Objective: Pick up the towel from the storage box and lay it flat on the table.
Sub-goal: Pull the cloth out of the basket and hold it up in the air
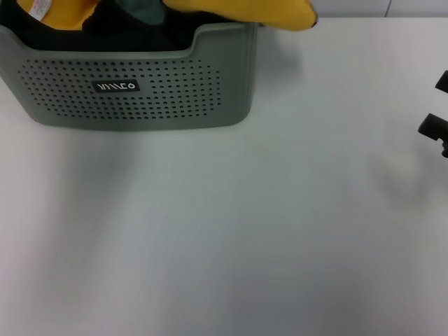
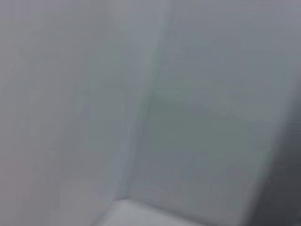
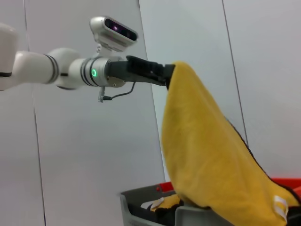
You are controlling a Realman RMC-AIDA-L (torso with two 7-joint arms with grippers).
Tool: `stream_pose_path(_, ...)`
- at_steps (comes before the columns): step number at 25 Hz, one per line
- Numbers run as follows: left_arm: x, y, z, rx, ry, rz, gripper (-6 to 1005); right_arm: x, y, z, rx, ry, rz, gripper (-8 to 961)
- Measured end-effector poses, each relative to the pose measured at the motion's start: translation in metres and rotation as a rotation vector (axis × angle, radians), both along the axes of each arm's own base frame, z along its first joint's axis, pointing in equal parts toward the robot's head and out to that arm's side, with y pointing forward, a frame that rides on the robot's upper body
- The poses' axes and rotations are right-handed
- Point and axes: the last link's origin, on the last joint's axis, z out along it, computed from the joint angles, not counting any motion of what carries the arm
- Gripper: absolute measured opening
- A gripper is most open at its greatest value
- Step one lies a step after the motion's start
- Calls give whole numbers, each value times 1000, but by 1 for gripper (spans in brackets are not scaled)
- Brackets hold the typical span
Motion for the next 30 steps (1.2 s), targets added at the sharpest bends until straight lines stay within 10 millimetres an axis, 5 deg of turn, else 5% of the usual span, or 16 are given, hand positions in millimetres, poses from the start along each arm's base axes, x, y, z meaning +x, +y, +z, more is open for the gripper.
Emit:
stream_pose_path(8,-3,-16,-8,-348,-199,-195,29,-3,-5,7,12,39,29,830)
stream_pose_path(20,-38,-52,-70,-567,55,-386,28,-7,-13,7,-74,64,82,829)
stream_pose_path(30,-56,-61,-87,-671,247,-389,28,-22,-6,-3,-234,19,138,830)
